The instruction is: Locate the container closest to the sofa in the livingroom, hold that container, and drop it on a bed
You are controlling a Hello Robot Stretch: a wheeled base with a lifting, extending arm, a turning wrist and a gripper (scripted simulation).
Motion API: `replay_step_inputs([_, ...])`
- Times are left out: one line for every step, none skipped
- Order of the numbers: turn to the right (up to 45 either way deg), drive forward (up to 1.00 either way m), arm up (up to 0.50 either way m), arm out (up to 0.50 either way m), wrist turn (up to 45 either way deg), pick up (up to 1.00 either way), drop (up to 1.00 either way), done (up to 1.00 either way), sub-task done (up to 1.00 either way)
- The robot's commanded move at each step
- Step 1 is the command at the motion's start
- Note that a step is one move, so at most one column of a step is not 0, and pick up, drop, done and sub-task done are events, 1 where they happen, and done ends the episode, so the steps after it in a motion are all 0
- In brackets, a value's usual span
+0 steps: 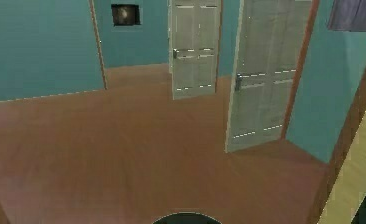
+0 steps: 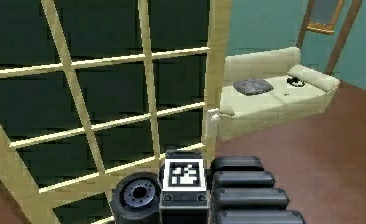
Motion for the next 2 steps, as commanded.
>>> replay_step_inputs([45.0, 0.0, 0.0, 0.0, 0.0, 0.0, 0.0, 0.0, 0.0])
replay_step_inputs([45.0, 0.0, 0.0, 0.0, 0.0, 0.0, 0.0, 0.0, 0.0])
